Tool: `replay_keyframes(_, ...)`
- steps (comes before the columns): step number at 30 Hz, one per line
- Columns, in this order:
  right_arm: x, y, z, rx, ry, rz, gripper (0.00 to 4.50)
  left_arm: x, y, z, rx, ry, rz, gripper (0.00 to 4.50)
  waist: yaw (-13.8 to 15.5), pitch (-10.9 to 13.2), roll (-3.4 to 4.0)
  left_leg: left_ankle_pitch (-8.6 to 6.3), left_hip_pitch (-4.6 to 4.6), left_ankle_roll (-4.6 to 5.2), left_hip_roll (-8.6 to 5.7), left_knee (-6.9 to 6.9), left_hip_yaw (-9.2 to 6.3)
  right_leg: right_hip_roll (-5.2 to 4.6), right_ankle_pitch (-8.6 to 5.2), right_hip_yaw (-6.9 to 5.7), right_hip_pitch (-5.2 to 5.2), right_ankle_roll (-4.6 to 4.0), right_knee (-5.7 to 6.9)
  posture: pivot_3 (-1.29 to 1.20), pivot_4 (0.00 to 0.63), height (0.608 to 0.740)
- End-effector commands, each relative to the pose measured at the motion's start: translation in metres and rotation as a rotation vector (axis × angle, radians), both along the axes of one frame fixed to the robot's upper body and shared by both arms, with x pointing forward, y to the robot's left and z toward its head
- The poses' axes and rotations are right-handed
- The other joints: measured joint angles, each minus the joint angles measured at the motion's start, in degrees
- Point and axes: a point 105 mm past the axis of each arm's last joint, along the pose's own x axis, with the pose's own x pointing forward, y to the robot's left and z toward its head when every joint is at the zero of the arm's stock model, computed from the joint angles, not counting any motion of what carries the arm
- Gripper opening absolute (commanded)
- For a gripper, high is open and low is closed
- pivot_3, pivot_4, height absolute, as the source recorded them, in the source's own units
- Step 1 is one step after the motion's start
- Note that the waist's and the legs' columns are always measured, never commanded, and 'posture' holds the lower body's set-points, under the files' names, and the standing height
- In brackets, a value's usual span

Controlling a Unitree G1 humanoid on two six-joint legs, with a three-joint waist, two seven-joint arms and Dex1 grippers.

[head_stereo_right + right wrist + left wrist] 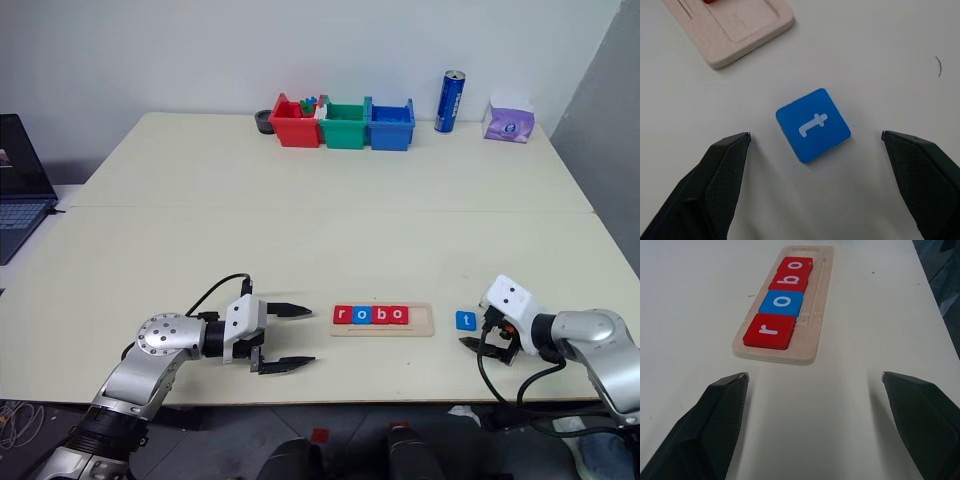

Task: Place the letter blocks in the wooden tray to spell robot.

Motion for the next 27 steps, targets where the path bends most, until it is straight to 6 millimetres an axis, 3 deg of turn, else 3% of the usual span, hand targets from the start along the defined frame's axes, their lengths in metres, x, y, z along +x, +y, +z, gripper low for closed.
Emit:
replay_keyframes(1, 0.005, 0.002, 0.005, -0.012, -0.006, 0.072, 4.46, 0.000, -0.001, 0.007, -0.002, -0.040, -0.013, 4.50, 0.06, 0.01, 0.00, 0.00, 0.00, 0.00, 0.00, 0.00, -0.01, -0.01, 0.00, 0.01, 0.00, 0.00, 0.00, 0.00, 0.150, 0.740)
replay_keyframes(6, 0.007, 0.004, -0.001, 0.006, 0.057, 0.104, 4.30, 0.001, 0.000, 0.007, -0.001, -0.042, -0.010, 4.50, 0.22, 0.02, -0.01, 0.00, -0.01, 0.00, -0.01, 0.00, -0.03, -0.06, 0.03, 0.00, 0.00, -0.05, -0.01, 0.00, 0.150, 0.740)
replay_keyframes(8, 0.008, 0.004, -0.002, 0.019, 0.081, 0.103, 3.84, 0.000, 0.000, 0.007, 0.000, -0.043, -0.009, 4.50, 0.23, 0.02, -0.01, 0.00, -0.01, 0.00, -0.01, 0.01, -0.04, -0.06, 0.05, -0.01, 0.01, -0.08, 0.00, 0.00, 0.150, 0.740)
replay_keyframes(15, 0.009, 0.010, 0.005, 0.025, 0.077, 0.133, 1.44, -0.001, -0.002, 0.008, -0.003, -0.048, -0.009, 4.50, 0.22, 0.02, 0.00, 0.00, 0.01, 0.00, 0.00, 0.02, -0.06, -0.06, 0.06, -0.01, 0.01, -0.09, 0.01, 0.00, 0.150, 0.740)
replay_keyframes(22, 0.002, 0.061, 0.033, 0.079, 0.007, 0.314, 1.45, -0.001, -0.003, 0.009, -0.001, -0.048, -0.008, 4.50, 0.03, 0.07, 0.07, 0.00, 0.03, 0.00, 0.04, 0.01, -0.14, -0.05, 0.05, 0.01, 0.00, -0.08, 0.04, 0.00, 0.150, 0.740)
replay_keyframes(27, 0.006, 0.071, 0.030, 0.022, 0.007, 0.357, 1.45, 0.001, -0.005, 0.012, -0.002, -0.054, -0.008, 4.50, 0.34, 0.09, 0.05, 0.00, -0.01, 0.00, -0.02, 0.02, -0.13, -0.08, 0.06, -0.05, 0.01, -0.09, 0.02, 0.00, 0.150, 0.740)
